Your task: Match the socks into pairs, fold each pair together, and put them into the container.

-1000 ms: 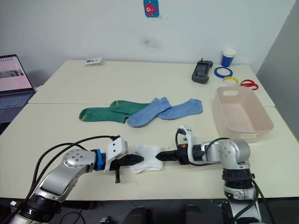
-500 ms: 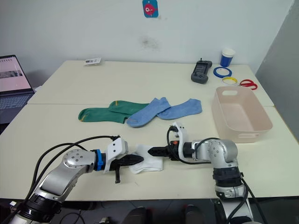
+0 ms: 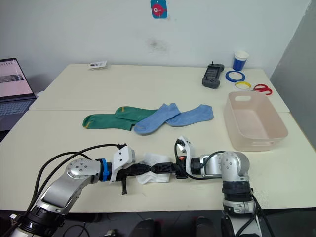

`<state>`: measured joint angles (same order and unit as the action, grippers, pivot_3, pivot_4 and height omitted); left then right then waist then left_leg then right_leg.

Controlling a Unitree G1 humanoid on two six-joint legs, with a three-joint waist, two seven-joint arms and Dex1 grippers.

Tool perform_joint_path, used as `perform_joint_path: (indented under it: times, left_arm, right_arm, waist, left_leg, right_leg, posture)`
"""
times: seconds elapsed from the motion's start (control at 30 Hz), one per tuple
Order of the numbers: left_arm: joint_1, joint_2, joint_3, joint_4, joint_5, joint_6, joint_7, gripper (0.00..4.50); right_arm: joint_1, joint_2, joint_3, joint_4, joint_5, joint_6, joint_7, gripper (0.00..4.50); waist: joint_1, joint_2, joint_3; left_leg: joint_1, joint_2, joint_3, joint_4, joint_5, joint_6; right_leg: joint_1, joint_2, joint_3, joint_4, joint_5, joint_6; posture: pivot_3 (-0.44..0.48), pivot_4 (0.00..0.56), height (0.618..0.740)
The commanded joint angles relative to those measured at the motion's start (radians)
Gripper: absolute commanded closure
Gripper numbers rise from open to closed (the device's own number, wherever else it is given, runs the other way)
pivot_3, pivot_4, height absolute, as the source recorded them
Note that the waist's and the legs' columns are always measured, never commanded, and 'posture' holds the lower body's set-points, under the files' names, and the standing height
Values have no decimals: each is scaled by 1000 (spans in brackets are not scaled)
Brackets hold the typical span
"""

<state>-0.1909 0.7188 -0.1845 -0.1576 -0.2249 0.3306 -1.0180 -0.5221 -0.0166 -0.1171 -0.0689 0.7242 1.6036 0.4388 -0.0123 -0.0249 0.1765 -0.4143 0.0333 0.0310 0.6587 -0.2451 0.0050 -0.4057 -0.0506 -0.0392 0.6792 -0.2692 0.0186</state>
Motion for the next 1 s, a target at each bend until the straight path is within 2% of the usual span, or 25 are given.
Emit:
perform_joint_path:
  times: [0.03, 0.17, 0.23, 0.3, 0.43, 0.47, 0.63, 0.67, 0.83, 0.93, 1.0]
  left_arm:
    - [13, 6, -19, 27, 25, 10, -4, 4500]
    - [12, 6, -20, 30, 25, 8, -4, 4500]
    - [11, 7, -20, 29, 25, 8, -4, 4500]
    - [12, 7, -19, 27, 24, 9, -4, 4500]
    - [11, 7, -18, 27, 22, 13, -5, 4500]
    - [12, 7, -18, 27, 21, 14, -6, 4500]
    - [9, 7, -17, 25, 16, 22, -9, 4500]
    - [8, 7, -16, 25, 15, 24, -10, 4500]
    - [19, 13, 1, -8, -41, 52, -54, 4500]
    - [25, 2, 50, -54, -122, 102, -65, 3931]
    - [23, 3, 94, -85, -180, 143, -66, 3328]
  right_arm:
    - [3, 38, -31, 26, -18, -17, -39, 10]
    - [-1, 39, -29, 39, -21, -42, -45, 10]
    - [-1, 32, -18, 36, -20, -51, -40, 379]
    - [2, 27, -10, 34, -20, -54, -38, 893]
    - [5, 21, 5, 35, -31, -67, -36, 2238]
    - [5, 22, 5, 37, -33, -70, -38, 2690]
    - [1, 17, 5, 47, -33, -82, -40, 4300]
    - [1, 16, 5, 46, -32, -82, -39, 4484]
    - [-2, 5, 15, 46, -35, -90, -29, 4484]
    - [-4, -5, 19, 43, -33, -93, -21, 4500]
    - [-5, -17, 23, 36, -31, -97, -16, 4500]
  waist:
    - [-1, 0, 0]
    - [-6, 0, 0]
    - [-8, 0, 0]
    - [-8, 0, 0]
    - [-8, 0, 0]
    - [-8, 0, 0]
    - [-11, 0, -1]
    - [-11, 0, -1]
    - [-12, 0, -1]
    - [-15, 0, -1]
    - [-14, 0, -1]
  left_leg:
    - [0, 0, 0, 0, 0, 0]
    - [0, 0, 0, 0, 0, 0]
    - [0, 0, 0, 0, 0, 0]
    - [0, 0, 0, -1, 0, 0]
    - [0, 0, 0, -1, 0, 0]
    - [0, 0, 0, -1, 0, 0]
    - [0, 0, 0, -1, 0, 0]
    - [0, 0, 0, -1, 0, 0]
    - [0, 0, 0, -1, 0, 0]
    - [0, 0, 0, -1, 0, 0]
    - [0, 0, 0, -1, 0, 0]
  right_leg:
    - [0, 0, 0, 0, 0, 0]
    - [0, 0, 0, 0, 0, 0]
    - [0, 0, 0, 0, 0, 0]
    - [0, 0, 0, 0, 0, 0]
    - [0, 0, 0, 0, 0, 0]
    - [0, 0, 0, 0, 0, 0]
    - [0, 0, 0, 0, 0, 0]
    - [0, 0, 0, 0, 0, 0]
    - [0, 0, 0, -1, 0, 0]
    - [0, 0, 0, -1, 0, 0]
    - [0, -1, 0, -1, 0, 0]
  posture:
    - [0, 150, 740]
    - [0, 150, 740]
    - [0, 150, 740]
    - [0, 150, 740]
    - [0, 150, 740]
    - [0, 150, 740]
    - [0, 150, 740]
    - [0, 150, 740]
    - [0, 150, 740]
    - [0, 150, 740]
    - [0, 150, 740]
